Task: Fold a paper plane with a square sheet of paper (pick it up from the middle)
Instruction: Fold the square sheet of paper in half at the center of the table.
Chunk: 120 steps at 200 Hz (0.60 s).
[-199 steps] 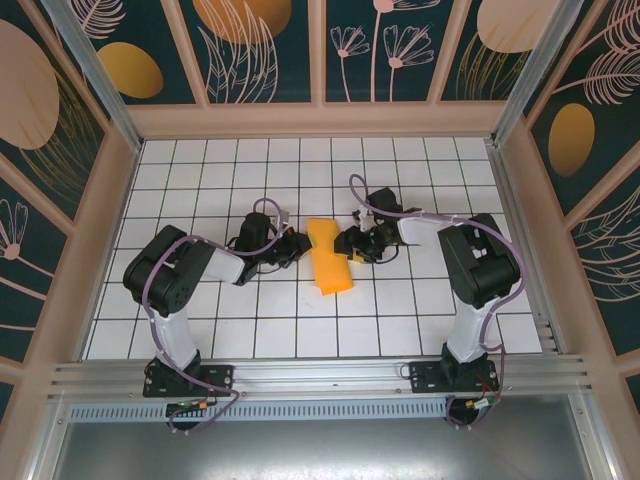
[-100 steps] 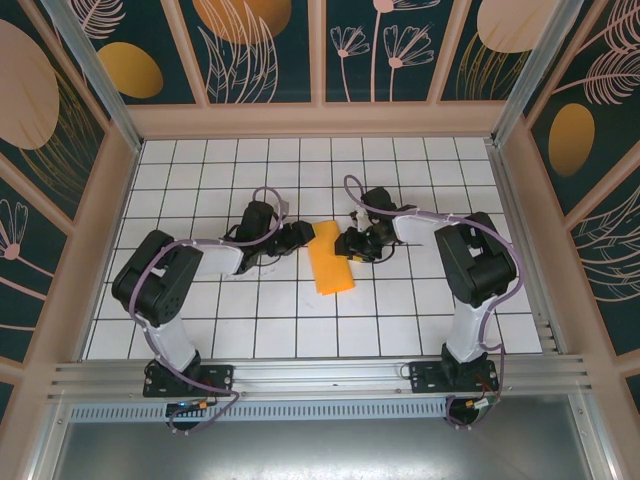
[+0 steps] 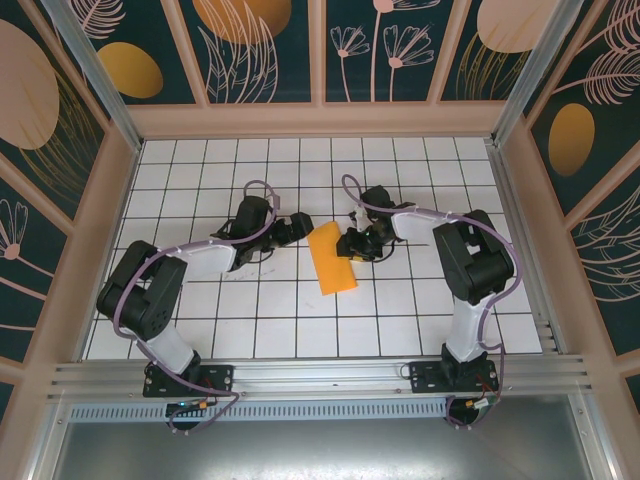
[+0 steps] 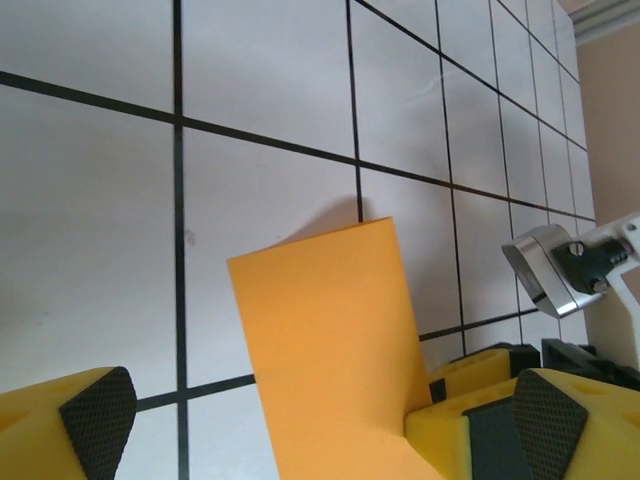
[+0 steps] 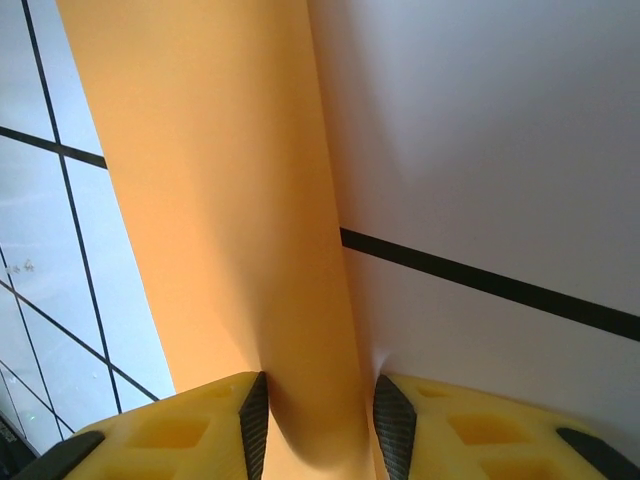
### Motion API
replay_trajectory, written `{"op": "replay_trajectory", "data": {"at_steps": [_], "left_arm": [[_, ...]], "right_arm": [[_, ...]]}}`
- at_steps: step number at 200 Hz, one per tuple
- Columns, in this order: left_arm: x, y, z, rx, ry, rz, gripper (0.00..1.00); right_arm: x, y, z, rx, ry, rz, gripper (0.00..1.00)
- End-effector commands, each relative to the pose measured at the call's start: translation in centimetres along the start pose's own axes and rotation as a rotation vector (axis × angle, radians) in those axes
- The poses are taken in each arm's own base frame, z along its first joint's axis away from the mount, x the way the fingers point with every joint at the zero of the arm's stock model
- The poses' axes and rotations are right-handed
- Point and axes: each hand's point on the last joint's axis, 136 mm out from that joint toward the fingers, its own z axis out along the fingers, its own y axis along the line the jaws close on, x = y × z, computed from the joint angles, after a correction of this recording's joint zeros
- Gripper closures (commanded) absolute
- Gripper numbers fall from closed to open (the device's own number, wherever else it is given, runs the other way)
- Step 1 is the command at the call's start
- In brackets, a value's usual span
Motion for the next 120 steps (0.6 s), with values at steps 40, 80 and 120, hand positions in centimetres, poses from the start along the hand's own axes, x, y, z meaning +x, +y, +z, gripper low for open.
{"op": "replay_trajectory", "data": {"at_steps": [40, 80, 120], "left_arm": [[-2.2, -1.0, -0.8, -0.002, -0.078, -0.009, 0.01], [-1.7, -1.8, -0.5, 0.061, -0.059, -0.013, 0.06], [-0.6, -2.4, -0.3, 0.121, -0.015, -0.027, 0.11]], "right_arm": [[1.6, -7.9, 2.9, 0.246, 0.054, 0.095, 0.65], [2.1, -8.5, 3.4, 0.256, 0.074, 0.108, 0.65], [2.8, -9.9, 4.3, 0.328, 0.102, 0.099, 0.64]]}}
